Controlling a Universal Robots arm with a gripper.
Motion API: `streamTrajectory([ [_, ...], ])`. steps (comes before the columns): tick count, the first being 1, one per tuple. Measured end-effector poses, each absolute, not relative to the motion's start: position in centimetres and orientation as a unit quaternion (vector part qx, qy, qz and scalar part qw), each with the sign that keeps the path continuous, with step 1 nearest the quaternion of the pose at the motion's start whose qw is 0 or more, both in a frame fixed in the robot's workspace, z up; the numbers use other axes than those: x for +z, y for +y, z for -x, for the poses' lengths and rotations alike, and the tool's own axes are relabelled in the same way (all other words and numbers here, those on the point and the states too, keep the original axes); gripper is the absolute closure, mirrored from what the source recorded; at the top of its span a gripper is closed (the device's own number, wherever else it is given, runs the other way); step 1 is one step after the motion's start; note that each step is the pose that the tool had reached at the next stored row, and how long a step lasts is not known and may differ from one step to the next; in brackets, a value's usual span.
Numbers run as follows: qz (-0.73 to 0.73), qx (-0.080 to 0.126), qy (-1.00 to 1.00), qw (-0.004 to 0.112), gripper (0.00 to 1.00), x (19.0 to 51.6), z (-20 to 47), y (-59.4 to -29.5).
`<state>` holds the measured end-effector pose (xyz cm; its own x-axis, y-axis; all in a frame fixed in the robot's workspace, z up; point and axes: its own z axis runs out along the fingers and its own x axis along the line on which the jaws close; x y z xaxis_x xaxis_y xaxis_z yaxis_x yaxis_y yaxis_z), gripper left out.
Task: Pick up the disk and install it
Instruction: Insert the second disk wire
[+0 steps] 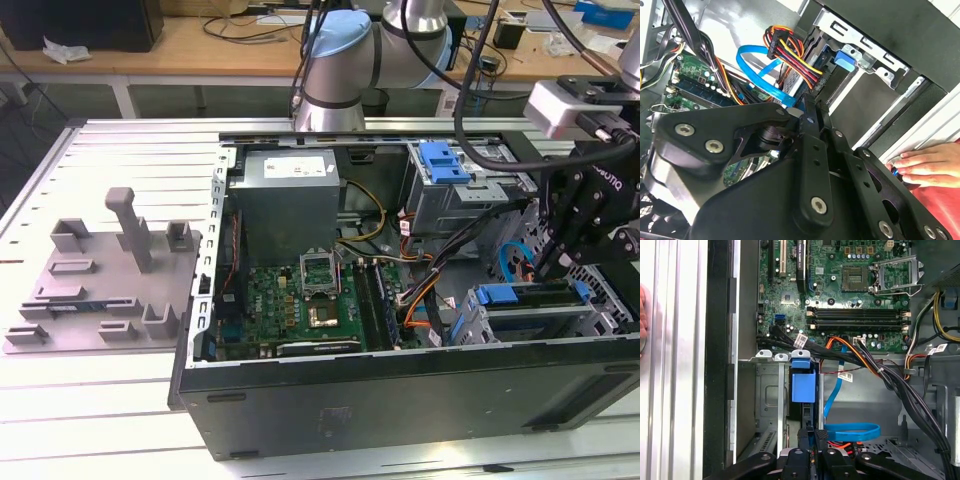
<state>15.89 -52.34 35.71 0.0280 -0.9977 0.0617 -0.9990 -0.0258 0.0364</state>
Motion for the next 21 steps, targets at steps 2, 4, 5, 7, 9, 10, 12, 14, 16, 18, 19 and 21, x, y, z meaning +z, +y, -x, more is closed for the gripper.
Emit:
streamTrajectory([
  [2, -0.716, 0.009, -0.697, 0.035, 0.84, 35.69, -15.91, -52.34],
  [4, -0.716, 0.009, -0.697, 0.035, 0.84, 35.66, -15.91, -52.34],
  [5, -0.716, 0.009, -0.697, 0.035, 0.84, 35.64, -15.93, -52.34],
  [7, -0.717, 0.009, -0.697, 0.035, 0.84, 35.60, -15.94, -52.34],
  [9, -0.717, 0.009, -0.697, 0.035, 0.84, 35.56, -15.94, -52.34],
  [10, -0.717, 0.009, -0.697, 0.035, 0.84, 35.54, -15.94, -52.34],
  [12, -0.717, 0.009, -0.696, 0.035, 0.84, 35.49, -15.95, -52.34],
  [14, -0.717, 0.009, -0.696, 0.035, 0.84, 35.45, -15.95, -52.34],
  [16, -0.717, 0.009, -0.696, 0.035, 0.84, 35.40, -15.96, -52.34],
  [18, -0.717, 0.009, -0.696, 0.035, 0.84, 35.33, -15.96, -52.34],
  [19, -0.717, 0.009, -0.696, 0.035, 0.84, 35.28, -15.96, -52.34],
  [21, -0.717, 0.010, -0.696, 0.035, 0.84, 35.24, -15.96, -52.34],
])
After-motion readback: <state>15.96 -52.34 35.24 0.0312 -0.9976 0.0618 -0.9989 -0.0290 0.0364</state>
